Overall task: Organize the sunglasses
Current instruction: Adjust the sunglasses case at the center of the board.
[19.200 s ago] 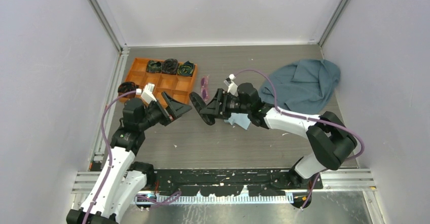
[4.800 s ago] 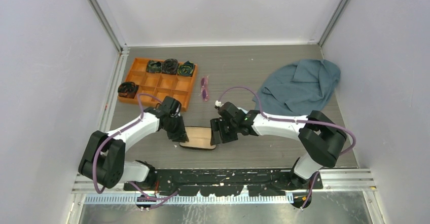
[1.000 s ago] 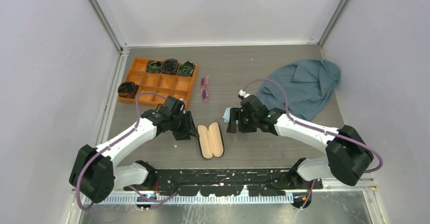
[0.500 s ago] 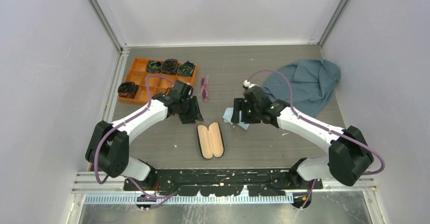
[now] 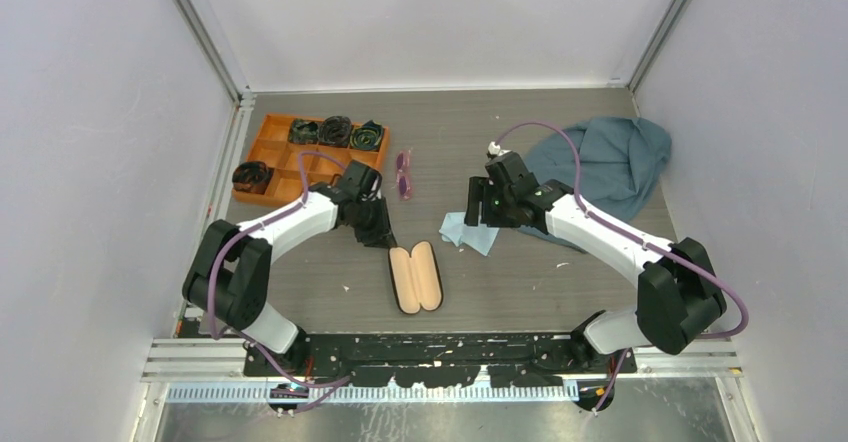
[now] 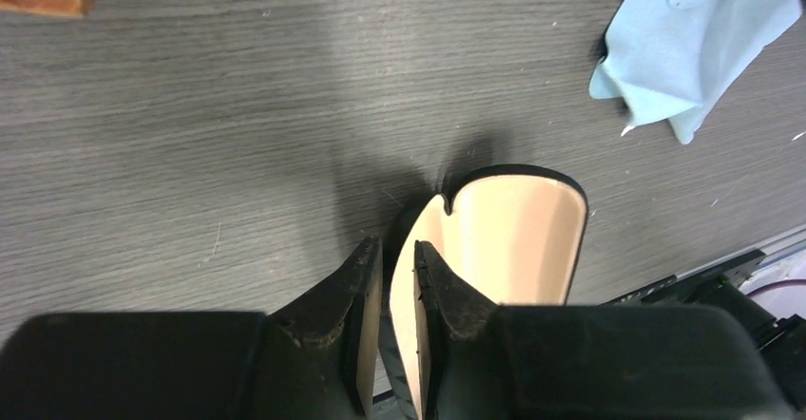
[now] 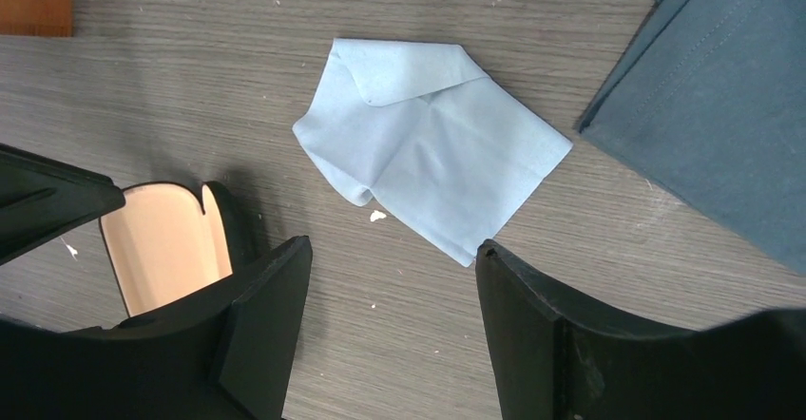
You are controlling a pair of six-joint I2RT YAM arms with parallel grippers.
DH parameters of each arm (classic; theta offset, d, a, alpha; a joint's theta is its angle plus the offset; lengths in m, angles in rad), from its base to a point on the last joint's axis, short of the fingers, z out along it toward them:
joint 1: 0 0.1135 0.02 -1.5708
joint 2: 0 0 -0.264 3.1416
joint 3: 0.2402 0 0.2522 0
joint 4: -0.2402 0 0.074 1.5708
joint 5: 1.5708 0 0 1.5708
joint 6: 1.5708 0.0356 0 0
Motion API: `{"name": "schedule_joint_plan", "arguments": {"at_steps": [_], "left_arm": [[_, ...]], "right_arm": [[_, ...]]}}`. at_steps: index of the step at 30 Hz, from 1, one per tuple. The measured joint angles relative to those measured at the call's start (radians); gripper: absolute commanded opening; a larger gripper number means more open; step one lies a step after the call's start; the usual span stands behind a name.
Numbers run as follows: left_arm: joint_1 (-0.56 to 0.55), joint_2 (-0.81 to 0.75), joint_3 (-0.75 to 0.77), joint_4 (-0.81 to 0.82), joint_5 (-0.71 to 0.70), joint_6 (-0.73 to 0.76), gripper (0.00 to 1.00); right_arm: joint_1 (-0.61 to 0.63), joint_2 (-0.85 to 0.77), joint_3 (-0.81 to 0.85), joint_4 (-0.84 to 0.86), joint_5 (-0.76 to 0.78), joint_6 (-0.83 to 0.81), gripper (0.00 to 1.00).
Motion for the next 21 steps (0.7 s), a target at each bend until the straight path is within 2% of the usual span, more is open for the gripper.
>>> {"name": "schedule_joint_plan", "arguments": {"at_steps": [5, 12, 17, 21], "left_arm": [[0.0, -0.001, -0.029, 0.002, 0.002, 0.01, 0.1], [0.0, -0.015, -0.101, 0.008, 0.009, 0.01, 0.09], [0.0, -0.045, -0.114, 0.007, 0.019, 0.008, 0.15], [0.0, -0.101, -0.107, -0.005, 0.02, 0.008, 0.2]], "right_arm": [[0.0, 0.0, -0.002, -0.008, 0.002, -0.004, 0.7], [0.0, 0.0, -0.001, -0.007, -0.002, -0.005, 0.7], [0.0, 0.02, -0.001, -0.006, 0.0, -0.011, 0.7], [-0.028, 0.066, -0.002, 0.01, -0.013, -0.024, 0.61]]}}
